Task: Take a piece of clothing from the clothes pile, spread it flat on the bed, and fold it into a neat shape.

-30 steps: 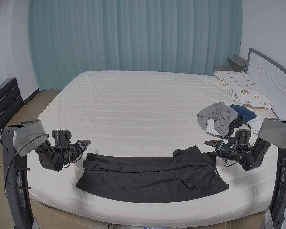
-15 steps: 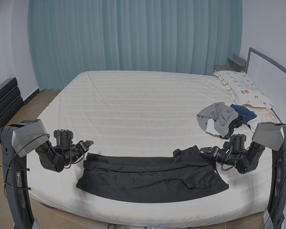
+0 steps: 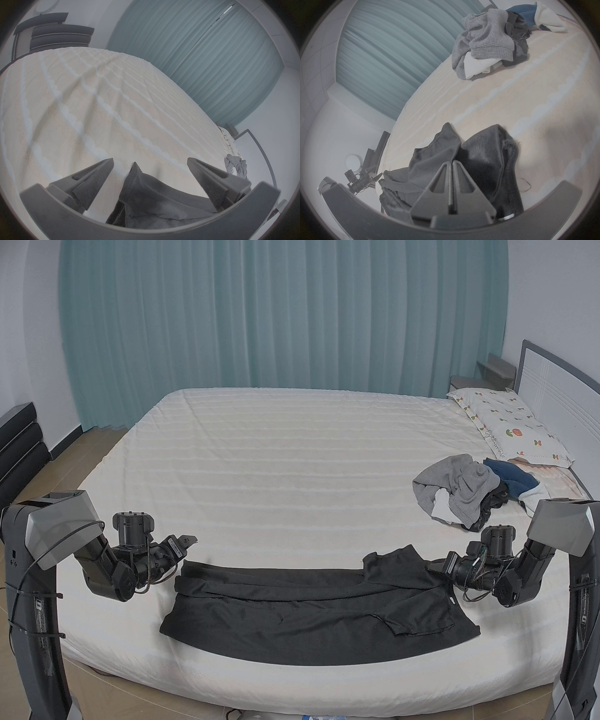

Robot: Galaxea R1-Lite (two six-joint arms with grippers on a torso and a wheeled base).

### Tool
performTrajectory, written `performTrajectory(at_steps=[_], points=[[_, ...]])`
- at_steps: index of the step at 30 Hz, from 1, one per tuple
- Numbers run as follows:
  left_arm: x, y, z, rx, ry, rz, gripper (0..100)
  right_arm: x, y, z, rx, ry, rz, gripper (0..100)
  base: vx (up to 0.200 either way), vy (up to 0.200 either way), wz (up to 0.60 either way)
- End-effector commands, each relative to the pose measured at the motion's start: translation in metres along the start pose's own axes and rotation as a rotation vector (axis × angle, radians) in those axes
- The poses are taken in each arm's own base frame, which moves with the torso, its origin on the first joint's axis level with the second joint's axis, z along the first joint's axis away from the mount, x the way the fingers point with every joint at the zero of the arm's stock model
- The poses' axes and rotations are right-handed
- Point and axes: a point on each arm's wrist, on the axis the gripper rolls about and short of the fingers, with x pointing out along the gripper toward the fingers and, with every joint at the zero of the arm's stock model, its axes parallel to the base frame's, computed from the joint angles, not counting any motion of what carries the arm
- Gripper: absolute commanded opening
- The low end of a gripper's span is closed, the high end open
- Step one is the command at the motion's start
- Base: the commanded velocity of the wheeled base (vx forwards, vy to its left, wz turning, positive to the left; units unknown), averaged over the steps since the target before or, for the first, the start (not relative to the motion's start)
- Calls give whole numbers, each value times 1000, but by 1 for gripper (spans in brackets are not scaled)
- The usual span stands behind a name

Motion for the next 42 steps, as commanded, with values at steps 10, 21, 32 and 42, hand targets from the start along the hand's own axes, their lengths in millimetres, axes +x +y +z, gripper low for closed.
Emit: performTrajectory(at_steps=[10,21,32,42], points=[[-4,5,-6,39,22,17,100,-47,-9,0,-28,55,62,0,0,0,0],[-15,5,-17,96,71,37,100,-58,-20,-10,-49,74,71,0,0,0,0],[-33,-19,-30,166,173,80,100,-58,-20,-15,-59,81,75,0,0,0,0],[-28,-21,-38,187,158,142,0,-58,-20,-16,-58,83,72,0,0,0,0]])
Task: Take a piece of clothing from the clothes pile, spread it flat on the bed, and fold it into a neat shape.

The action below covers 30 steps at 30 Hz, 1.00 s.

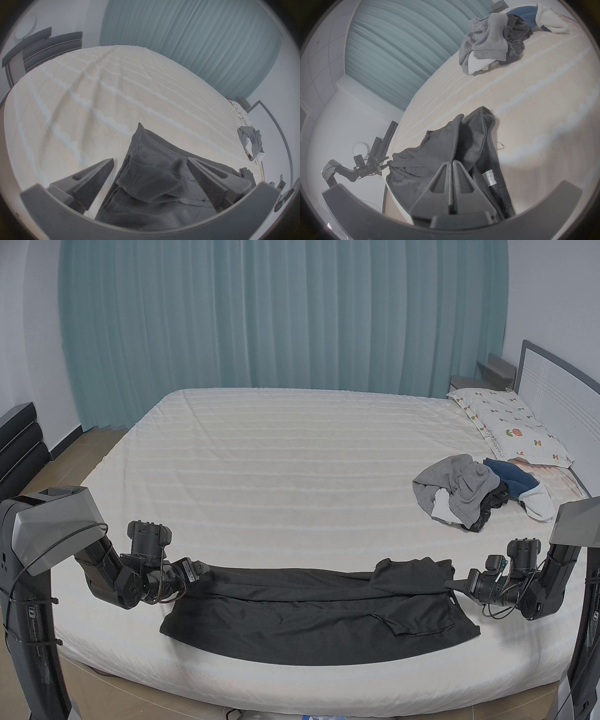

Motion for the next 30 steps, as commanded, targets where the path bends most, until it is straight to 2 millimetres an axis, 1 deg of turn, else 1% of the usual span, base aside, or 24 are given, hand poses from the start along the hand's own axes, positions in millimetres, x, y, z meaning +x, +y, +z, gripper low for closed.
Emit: performTrajectory(at_steps=[1,8,14,20,23,25,27,30], points=[[-1,-1,-3,9,9,6,0,0,0,-2,2,5,-3,0,0,0,0],[-3,2,-8,22,64,93,0,-4,1,-1,2,2,-2,0,0,0,0],[-11,0,1,13,33,82,0,-9,6,2,-13,-31,15,0,0,0,0],[-10,2,9,0,5,82,0,-9,8,7,-31,-102,49,0,0,0,0],[-9,3,11,-6,-2,82,0,-7,9,10,-33,-125,57,0,0,0,0],[-5,4,21,-27,-35,77,0,-1,14,22,-20,-196,101,0,0,0,0],[-4,2,27,-49,-57,68,0,4,15,26,6,-229,107,0,0,0,0],[-4,-4,39,-129,-97,42,0,14,16,32,25,-304,101,0,0,0,0]])
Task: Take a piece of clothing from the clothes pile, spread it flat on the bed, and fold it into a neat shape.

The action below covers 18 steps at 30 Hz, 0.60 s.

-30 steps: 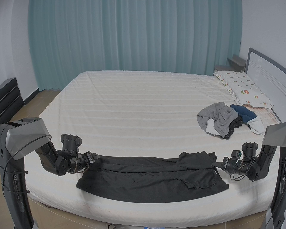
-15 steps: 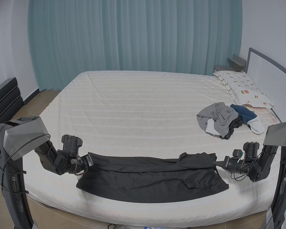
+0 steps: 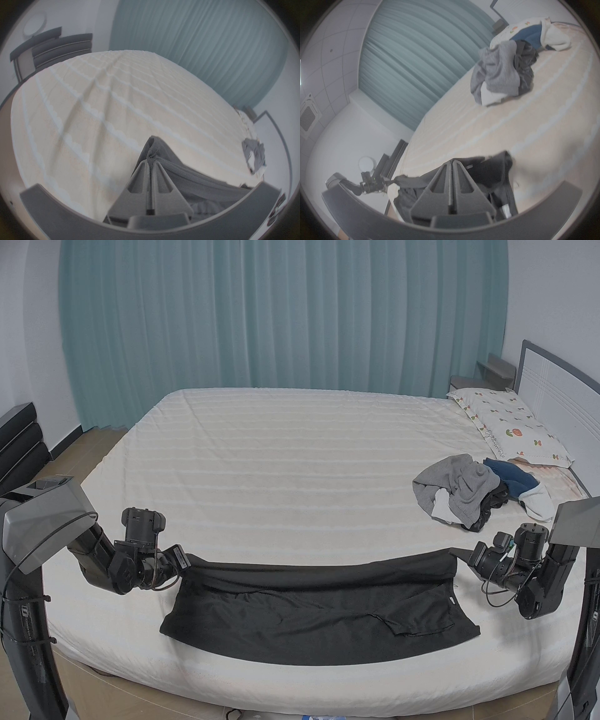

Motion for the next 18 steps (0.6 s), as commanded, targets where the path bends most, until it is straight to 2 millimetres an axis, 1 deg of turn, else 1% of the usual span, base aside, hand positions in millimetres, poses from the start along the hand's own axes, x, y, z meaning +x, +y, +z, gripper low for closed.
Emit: performTrajectory(at_steps=[1,5,8,12,16,18], points=[[3,-8,20,-99,-65,-36,0,19,-4,1,13,-78,-2,0,0,0,0],[4,-17,34,-199,-109,-75,0,24,-5,1,6,-113,7,0,0,0,0],[5,-16,36,-217,-114,-76,0,23,-5,3,8,-114,8,0,0,0,0],[11,-13,30,-208,-95,-60,0,18,-8,-3,20,-90,-7,0,0,0,0],[8,-10,24,-166,-68,-42,0,10,-10,-3,28,-82,-19,0,0,0,0],[6,-1,9,-77,-23,-10,0,1,-12,-7,42,-57,-29,0,0,0,0]])
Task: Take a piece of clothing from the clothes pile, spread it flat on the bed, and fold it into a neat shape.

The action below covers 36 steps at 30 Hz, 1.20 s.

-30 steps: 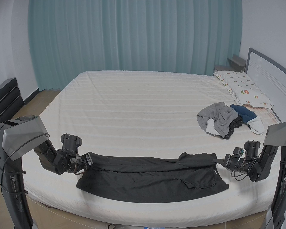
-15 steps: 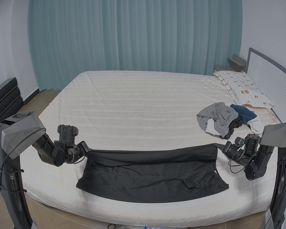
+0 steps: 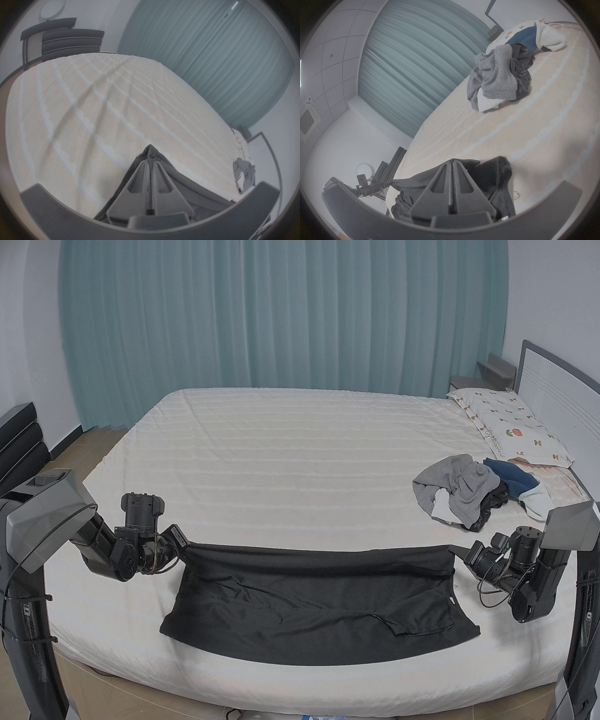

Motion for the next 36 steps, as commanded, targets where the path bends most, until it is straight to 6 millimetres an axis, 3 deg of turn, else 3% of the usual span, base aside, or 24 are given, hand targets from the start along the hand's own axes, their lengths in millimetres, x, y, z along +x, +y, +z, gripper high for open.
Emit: performTrajectory(at_steps=[1,7,22,23,28,29,36], points=[[-5,15,-18,120,67,49,0,-14,-4,-5,17,36,-18,0,0,0,0],[-10,25,-41,254,147,80,0,-22,-17,-15,-37,104,-80,0,0,0,0],[-11,26,-53,277,184,88,0,-23,-31,-35,-134,190,-118,0,0,0,0],[-12,26,-53,282,186,87,100,-23,-32,-35,-133,192,-119,0,0,0,0],[-11,25,-53,287,184,84,100,-22,-32,-38,-131,198,-120,0,0,0,0],[-11,25,-53,286,184,85,100,-22,-32,-38,-132,198,-118,100,0,0,0],[-18,20,-45,274,155,65,100,-21,-19,-19,-163,131,-83,100,0,0,0]])
